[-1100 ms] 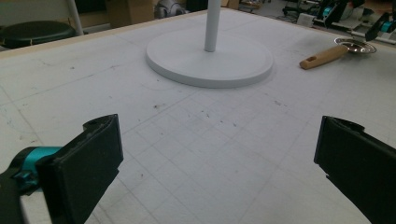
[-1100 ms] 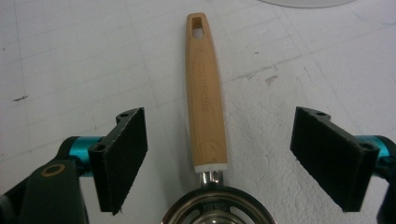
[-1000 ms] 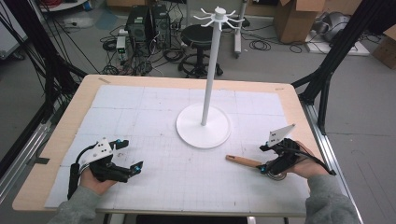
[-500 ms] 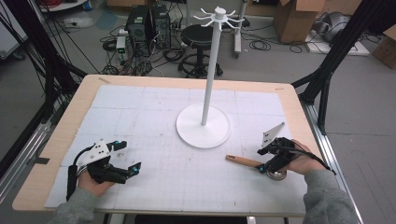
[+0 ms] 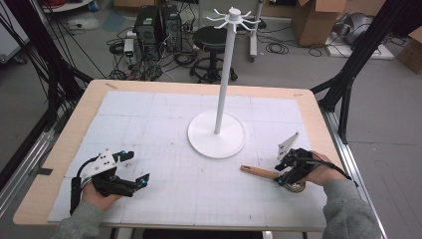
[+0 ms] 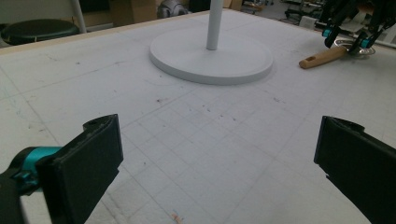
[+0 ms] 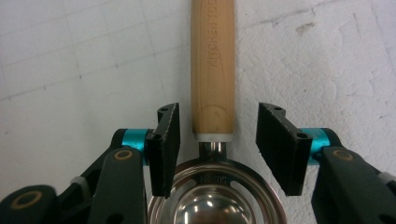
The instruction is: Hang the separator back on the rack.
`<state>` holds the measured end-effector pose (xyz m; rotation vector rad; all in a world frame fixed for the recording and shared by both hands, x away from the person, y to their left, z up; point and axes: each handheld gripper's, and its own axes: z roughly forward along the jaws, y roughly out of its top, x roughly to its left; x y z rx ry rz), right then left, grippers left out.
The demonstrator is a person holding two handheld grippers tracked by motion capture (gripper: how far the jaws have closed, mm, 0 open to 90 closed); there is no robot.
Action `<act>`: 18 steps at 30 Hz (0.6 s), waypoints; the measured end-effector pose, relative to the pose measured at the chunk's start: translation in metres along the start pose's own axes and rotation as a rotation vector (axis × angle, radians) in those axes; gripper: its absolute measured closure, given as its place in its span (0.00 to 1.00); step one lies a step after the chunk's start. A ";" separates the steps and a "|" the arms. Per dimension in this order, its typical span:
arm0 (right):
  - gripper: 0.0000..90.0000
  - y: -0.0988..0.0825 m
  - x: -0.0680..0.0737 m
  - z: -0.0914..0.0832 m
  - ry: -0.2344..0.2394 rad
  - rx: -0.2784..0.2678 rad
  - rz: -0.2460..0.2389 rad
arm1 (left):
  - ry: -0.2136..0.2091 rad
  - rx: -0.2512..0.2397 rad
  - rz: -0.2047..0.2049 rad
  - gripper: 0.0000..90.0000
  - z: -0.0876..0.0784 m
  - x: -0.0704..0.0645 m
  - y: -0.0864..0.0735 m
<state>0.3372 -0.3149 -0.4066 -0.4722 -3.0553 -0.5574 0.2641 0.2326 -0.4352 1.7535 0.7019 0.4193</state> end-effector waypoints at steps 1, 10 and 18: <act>0.58 0.000 0.000 0.000 -0.002 0.003 0.000 | 0.000 0.000 -0.001 0.02 0.000 0.000 0.000; 0.67 0.000 0.000 0.004 0.008 0.031 -0.010 | -0.002 0.001 0.000 0.02 0.000 0.000 0.000; 0.72 0.000 0.001 0.005 0.000 0.040 -0.016 | -0.002 0.001 -0.003 0.02 0.000 0.000 -0.001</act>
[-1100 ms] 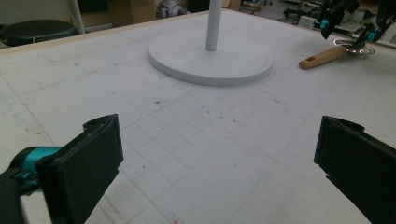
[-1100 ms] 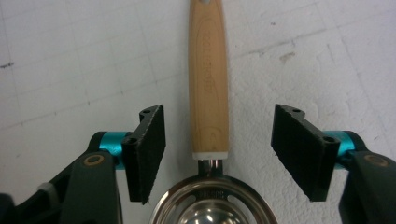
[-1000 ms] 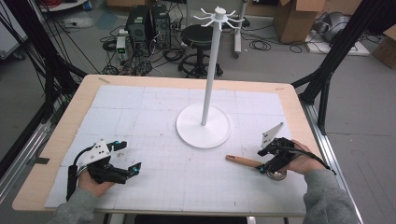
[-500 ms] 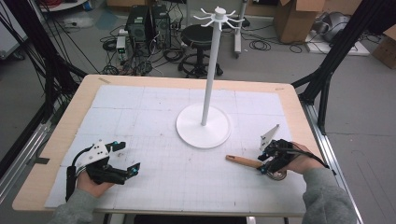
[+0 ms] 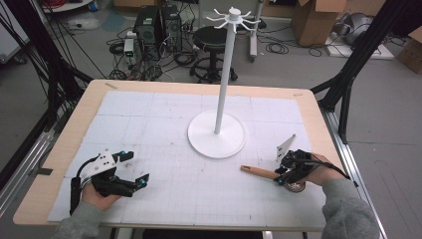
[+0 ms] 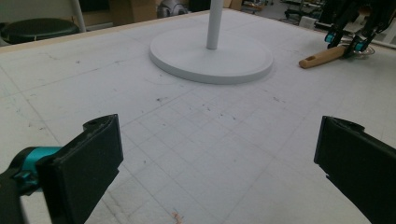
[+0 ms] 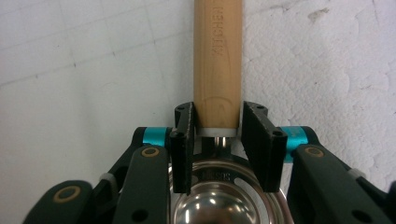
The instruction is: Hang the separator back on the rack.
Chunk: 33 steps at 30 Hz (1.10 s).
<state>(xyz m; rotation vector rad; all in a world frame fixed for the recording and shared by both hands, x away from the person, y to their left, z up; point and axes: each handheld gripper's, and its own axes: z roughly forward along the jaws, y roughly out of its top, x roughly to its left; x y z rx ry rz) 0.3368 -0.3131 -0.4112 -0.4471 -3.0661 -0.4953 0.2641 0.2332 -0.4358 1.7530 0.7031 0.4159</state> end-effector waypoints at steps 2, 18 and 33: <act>0.73 0.000 0.000 0.000 -0.001 0.004 0.002 | 0.000 0.000 0.000 0.02 0.000 0.000 0.000; 0.78 0.004 0.006 0.000 -0.026 0.033 -0.027 | 0.003 -0.006 0.001 0.02 -0.001 0.001 0.000; 0.78 0.000 0.007 -0.015 -0.026 -0.052 -0.006 | 0.003 -0.006 0.003 0.02 -0.001 0.001 0.000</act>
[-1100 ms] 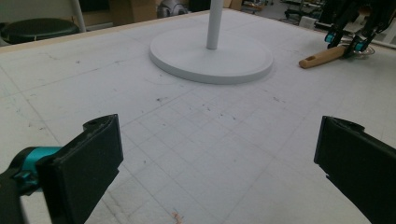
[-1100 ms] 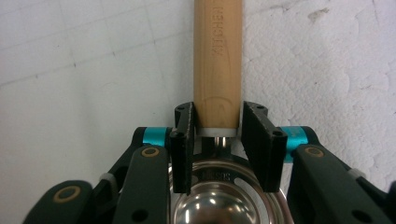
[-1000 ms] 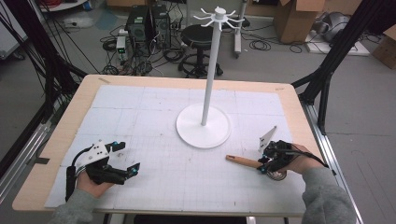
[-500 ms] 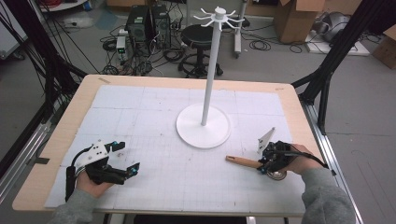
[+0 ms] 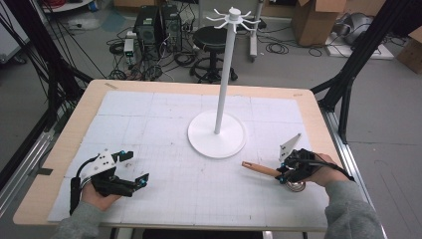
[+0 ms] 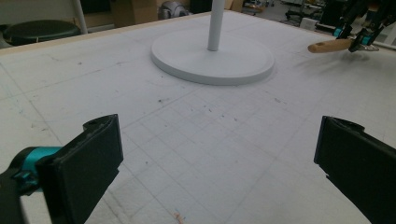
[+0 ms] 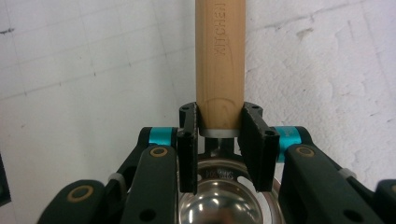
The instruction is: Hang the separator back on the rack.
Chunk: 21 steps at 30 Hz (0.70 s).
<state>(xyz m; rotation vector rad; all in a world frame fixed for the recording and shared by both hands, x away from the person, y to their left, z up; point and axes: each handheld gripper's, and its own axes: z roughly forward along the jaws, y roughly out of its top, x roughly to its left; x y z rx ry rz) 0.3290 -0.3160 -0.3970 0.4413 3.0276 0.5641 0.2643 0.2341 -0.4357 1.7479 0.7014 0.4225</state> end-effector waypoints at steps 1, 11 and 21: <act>0.78 0.000 0.000 -0.001 -0.002 -0.005 0.001 | 0.000 -0.001 0.000 0.02 0.000 0.000 0.000; 0.78 -0.001 0.000 -0.012 -0.018 -0.128 0.038 | 0.003 -0.009 0.002 0.02 0.000 0.000 0.000; 0.77 -0.006 0.000 -0.017 -0.029 -0.326 0.111 | 0.002 -0.007 -0.002 0.02 0.000 0.000 0.000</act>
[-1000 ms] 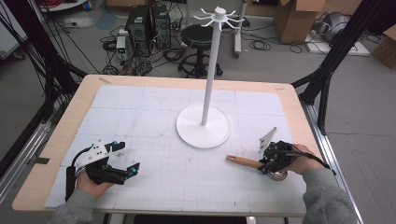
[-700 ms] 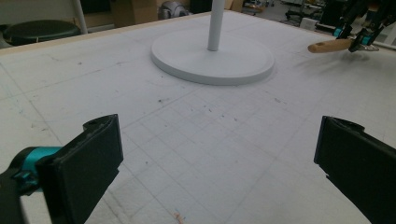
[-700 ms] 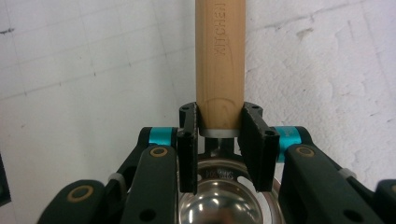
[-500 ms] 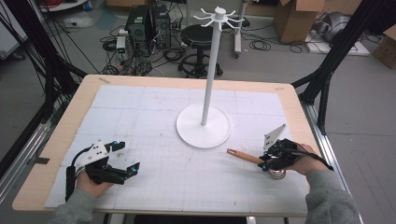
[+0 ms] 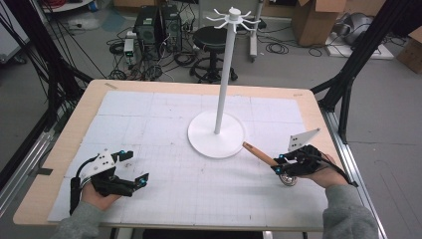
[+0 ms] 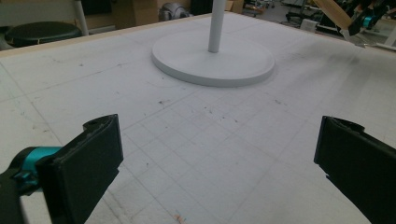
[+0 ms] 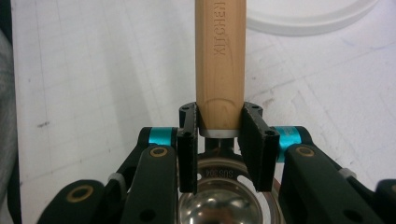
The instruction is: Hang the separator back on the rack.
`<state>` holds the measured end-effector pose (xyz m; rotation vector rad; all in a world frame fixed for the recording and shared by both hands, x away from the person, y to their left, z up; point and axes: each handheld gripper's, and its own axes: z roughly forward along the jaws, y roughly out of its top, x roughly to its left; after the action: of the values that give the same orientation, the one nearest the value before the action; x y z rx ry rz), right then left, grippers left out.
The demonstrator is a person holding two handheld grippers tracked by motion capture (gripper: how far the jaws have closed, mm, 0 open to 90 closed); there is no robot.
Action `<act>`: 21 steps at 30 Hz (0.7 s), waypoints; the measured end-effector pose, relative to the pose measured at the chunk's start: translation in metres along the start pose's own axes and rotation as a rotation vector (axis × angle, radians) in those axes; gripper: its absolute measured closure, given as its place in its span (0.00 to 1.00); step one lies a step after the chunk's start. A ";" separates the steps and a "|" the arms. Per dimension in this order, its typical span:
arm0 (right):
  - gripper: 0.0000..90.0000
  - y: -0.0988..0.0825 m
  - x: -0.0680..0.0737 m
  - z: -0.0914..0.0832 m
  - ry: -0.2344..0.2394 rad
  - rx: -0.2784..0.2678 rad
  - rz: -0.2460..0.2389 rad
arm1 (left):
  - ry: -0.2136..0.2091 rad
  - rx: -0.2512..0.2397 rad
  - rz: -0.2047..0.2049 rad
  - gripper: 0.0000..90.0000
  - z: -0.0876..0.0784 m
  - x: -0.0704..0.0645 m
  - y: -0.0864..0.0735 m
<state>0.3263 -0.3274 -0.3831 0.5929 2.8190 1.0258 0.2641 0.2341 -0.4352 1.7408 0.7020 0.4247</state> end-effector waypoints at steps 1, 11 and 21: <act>0.78 0.000 0.000 0.000 -0.003 -0.012 0.005 | -0.001 -0.007 -0.004 0.02 0.000 0.000 0.000; 0.77 0.003 -0.002 -0.011 -0.012 -0.126 0.051 | -0.003 -0.021 -0.017 0.02 -0.001 0.000 0.001; 0.77 0.007 -0.004 -0.021 -0.120 -0.265 0.098 | -0.002 -0.018 -0.020 0.02 -0.002 0.001 0.001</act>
<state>0.3273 -0.3370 -0.3626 0.7399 2.5167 1.3061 0.2639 0.2356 -0.4339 1.7157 0.7114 0.4147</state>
